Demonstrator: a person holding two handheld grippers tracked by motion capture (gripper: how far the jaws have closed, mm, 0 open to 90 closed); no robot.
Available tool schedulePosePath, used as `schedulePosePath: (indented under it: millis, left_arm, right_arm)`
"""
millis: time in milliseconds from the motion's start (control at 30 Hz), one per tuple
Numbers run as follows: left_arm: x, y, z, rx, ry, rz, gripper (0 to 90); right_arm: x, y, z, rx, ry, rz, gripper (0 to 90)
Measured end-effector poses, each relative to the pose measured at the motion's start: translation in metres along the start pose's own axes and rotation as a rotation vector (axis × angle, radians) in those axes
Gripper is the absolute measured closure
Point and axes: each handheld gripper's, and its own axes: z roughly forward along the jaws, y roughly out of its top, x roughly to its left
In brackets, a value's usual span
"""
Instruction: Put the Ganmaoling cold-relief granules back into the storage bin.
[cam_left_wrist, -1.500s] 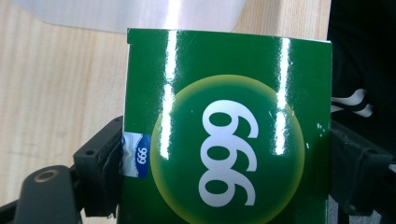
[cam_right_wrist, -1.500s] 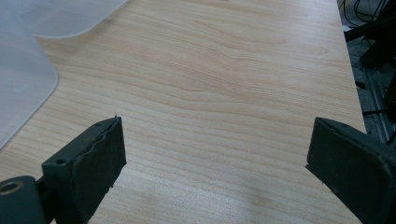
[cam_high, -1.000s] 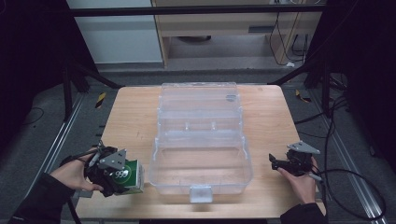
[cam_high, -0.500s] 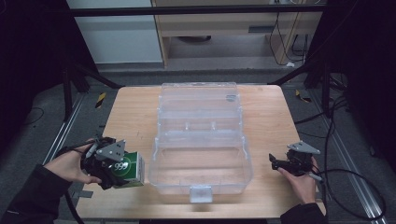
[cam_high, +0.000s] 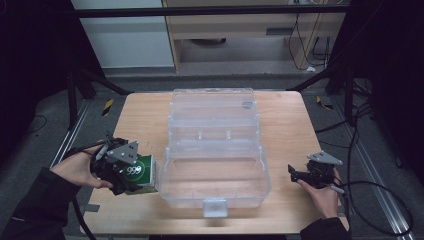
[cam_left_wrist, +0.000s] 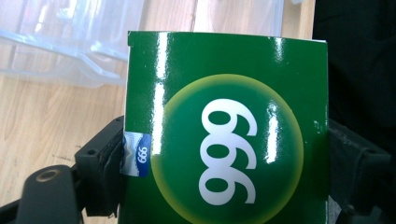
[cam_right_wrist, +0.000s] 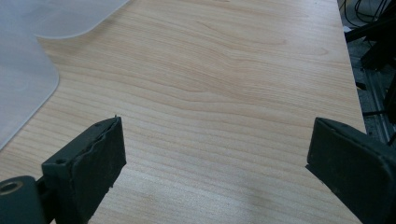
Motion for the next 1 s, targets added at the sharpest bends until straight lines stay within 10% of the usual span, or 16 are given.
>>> schedulePosePath:
  millis: [1000]
  left_arm:
    - [0.010,0.064,0.020,-0.039,-0.018,0.087,14.4]
  right_arm:
    - [0.000,0.000,0.000,-0.003,0.002,-0.003,4.6]
